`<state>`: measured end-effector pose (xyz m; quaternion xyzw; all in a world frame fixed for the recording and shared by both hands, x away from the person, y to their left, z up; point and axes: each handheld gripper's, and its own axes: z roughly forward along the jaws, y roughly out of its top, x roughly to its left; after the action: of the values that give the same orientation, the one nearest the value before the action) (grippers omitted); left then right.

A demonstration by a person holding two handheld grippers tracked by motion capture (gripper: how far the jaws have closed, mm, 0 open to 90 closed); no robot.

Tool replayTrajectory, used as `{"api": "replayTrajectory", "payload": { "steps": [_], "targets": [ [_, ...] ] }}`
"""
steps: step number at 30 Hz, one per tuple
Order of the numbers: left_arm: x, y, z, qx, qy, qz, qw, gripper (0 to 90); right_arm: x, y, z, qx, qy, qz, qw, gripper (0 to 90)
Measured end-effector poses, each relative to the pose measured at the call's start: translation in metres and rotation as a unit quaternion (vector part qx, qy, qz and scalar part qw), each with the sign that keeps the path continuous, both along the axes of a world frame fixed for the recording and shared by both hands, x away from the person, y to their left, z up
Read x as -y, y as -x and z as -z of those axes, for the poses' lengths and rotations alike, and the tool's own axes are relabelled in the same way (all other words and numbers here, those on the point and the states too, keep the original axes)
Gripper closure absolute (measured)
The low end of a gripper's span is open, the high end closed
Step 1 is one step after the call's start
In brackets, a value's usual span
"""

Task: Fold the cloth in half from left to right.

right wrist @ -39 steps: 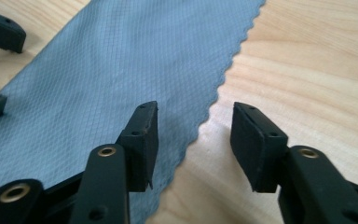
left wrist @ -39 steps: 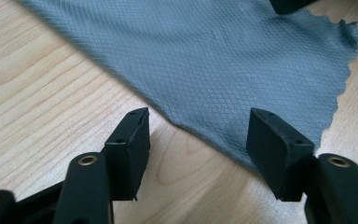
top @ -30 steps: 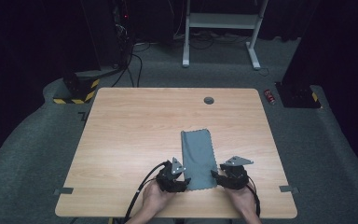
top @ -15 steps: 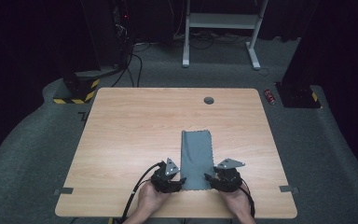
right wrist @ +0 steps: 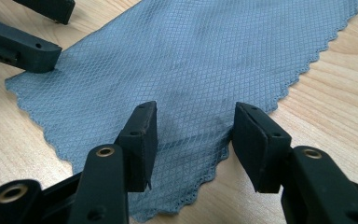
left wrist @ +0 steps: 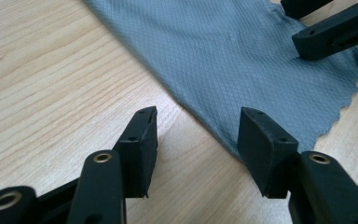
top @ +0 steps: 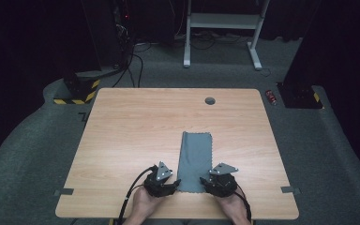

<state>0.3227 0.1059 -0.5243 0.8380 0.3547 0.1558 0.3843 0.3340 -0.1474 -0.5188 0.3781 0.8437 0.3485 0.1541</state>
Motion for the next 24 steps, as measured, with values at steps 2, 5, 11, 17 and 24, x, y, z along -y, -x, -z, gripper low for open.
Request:
{"api": "replayTrajectory", "payload": {
  "steps": [2, 5, 11, 17, 24],
  "targets": [
    [-0.002, 0.000, 0.001, 0.003, 0.005, 0.003, 1.0000, 47.9, 0.000, -0.001, -0.001, -0.006, -0.001, -0.001, 1.0000, 49.0],
    [-0.004, 0.000, 0.002, 0.001, 0.011, 0.004, 0.9999, 47.2, 0.000, -0.003, -0.002, -0.013, -0.005, -0.002, 0.9999, 48.5],
    [-0.009, -0.005, 0.000, -0.014, 0.030, -0.015, 0.9994, 42.2, 0.008, -0.010, -0.003, -0.027, -0.032, 0.010, 0.9991, 50.4],
    [-0.018, -0.019, -0.009, -0.032, 0.065, -0.034, 0.9968, 40.7, 0.015, -0.014, -0.010, -0.026, -0.041, 0.010, 0.9988, 52.6],
    [-0.017, -0.040, -0.013, -0.045, 0.055, -0.045, 0.9964, 39.5, 0.023, -0.026, -0.011, -0.018, -0.046, 0.036, 0.9981, 55.5]
  ]
}}
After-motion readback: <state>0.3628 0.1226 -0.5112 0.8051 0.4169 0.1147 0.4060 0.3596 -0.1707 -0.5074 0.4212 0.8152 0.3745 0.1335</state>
